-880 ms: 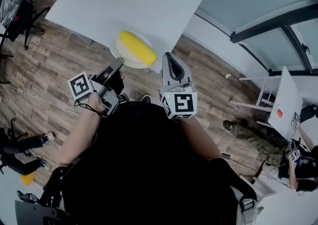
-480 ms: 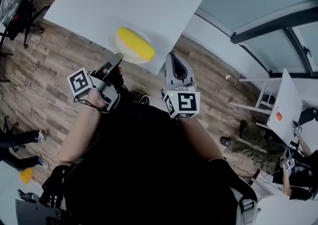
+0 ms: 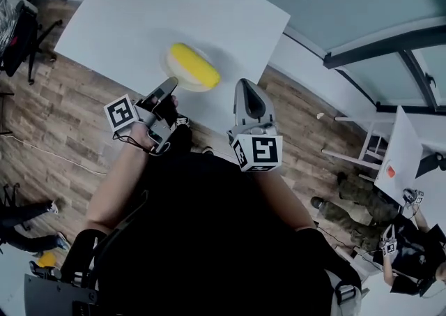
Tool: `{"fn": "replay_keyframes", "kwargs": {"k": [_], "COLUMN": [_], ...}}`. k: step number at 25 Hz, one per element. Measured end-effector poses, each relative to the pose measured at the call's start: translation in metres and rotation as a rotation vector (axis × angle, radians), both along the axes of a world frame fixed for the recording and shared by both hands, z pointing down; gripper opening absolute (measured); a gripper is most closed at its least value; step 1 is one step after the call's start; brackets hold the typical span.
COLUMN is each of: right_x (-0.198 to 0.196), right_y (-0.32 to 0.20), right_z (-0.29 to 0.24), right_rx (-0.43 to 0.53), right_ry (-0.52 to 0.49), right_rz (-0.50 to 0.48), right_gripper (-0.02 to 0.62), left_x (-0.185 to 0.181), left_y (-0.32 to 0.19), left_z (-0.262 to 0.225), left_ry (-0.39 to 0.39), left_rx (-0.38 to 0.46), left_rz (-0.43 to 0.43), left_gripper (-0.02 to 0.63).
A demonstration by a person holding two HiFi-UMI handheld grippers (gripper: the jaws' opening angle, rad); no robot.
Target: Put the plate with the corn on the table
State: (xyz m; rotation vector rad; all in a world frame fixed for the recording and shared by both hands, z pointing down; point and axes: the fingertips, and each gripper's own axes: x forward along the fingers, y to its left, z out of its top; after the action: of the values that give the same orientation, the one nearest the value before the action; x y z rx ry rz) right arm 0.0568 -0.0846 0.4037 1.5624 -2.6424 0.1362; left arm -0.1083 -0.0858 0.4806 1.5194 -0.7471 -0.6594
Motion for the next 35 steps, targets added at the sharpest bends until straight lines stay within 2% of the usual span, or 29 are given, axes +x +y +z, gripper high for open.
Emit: {"fn": "replay_keyframes", "kwargs": {"k": [6,13,23,26,29,30,32,35], "right_x": [-0.026,-0.047,-0.045,-0.050,-0.051,-0.051,-0.050,-0.050], "right_y": [-0.056,-0.090,-0.107,-0.109,-0.113,-0.114,-0.116,-0.118], "right_z": [-0.005,-0.002,0.005,0.007,0.005,0.005,0.006,0.008], "right_rx": [0.000,-0.009,-0.054,-0.062,-0.053,-0.055,-0.062,-0.067], "right_ry": [0.020,0.048,0.065,0.063,0.058,0.055,0.052,0.043], "right_rz": [0.043,0.089,0.148,0.143,0.137,0.137,0.135,0.123], "right_gripper": [0.002,0.002,0.003,0.002,0.002,0.003,0.002,0.003], "left_x": [-0.018,-0.028,-0.031,-0.032,-0.031,-0.032,-0.037,-0.049], "left_y": [-0.076,-0.143,-0.179,-0.177,-0.175,-0.174,-0.173,-0.174], "left_z": [0.037,0.090,0.143,0.153,0.157,0.157,0.156,0.153], "left_ry": [-0.003,-0.029,-0.046,-0.135,-0.276,-0.321,-0.421,-0.605], "left_rx": [-0.020,-0.044,-0.127,-0.170,-0.190,-0.193,-0.196,-0.182], "left_rz": [0.078,0.166,0.224,0.249,0.292,0.298,0.297,0.278], "left_gripper": [0.021,0.021,0.021,0.021,0.021,0.038,0.134,0.184]}}
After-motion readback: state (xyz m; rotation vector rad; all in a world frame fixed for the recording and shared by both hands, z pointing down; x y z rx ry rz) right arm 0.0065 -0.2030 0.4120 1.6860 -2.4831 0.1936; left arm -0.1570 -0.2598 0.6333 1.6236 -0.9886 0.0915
